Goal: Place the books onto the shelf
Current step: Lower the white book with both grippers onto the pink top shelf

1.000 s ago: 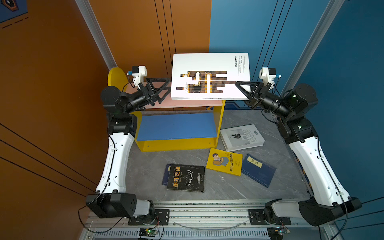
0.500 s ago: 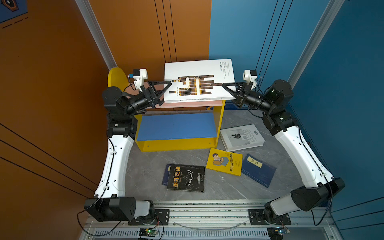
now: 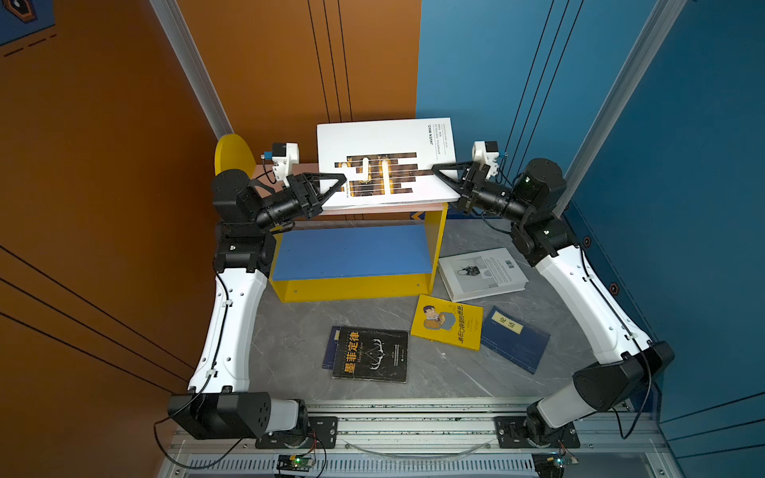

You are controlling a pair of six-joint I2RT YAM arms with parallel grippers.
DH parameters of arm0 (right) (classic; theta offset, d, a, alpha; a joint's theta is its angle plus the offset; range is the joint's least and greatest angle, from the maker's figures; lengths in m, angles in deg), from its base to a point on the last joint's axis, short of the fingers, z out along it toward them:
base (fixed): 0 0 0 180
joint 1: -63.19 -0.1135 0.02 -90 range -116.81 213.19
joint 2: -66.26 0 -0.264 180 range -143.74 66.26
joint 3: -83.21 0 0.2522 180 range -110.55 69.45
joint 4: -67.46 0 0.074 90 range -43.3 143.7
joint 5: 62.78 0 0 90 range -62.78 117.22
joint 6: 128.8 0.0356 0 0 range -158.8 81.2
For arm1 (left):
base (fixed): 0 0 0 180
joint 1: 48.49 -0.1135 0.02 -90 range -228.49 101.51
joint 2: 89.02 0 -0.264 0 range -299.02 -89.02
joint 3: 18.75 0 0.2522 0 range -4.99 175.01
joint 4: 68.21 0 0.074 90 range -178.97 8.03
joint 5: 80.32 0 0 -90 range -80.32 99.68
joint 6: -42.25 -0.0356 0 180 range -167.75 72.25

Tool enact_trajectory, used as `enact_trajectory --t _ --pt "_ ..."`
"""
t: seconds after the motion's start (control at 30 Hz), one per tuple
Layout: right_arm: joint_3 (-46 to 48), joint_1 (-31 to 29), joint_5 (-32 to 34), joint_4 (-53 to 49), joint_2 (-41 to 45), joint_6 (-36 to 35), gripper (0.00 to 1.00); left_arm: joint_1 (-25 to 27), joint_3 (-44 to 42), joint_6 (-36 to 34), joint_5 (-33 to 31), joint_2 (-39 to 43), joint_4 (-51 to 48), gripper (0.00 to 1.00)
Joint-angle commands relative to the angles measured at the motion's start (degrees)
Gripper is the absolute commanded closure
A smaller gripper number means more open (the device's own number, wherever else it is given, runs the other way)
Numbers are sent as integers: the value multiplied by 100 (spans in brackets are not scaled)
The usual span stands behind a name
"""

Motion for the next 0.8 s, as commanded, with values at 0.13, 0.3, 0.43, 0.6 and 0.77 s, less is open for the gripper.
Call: enact_trajectory --t 0.13,0.3,0.43,0.6,0.77 --pt "-126 131 709 -1338 507 -1239 31 -321 14 -162 -367 73 -198 71" --pt "208 437 1293 -2133 1050 -1919 27 -354 96 -92 -498 -157 -464 69" --pt "586 568 1630 -2240 1352 -2278 26 -306 268 12 -582 -429 -688 70" --pt "592 381 2204 -2492 1369 -2918 25 -153 387 261 -1068 -614 -894 73" --pt "579 242 2415 -2451 1228 -3255 25 31 605 299 -1624 -752 -1168 74"
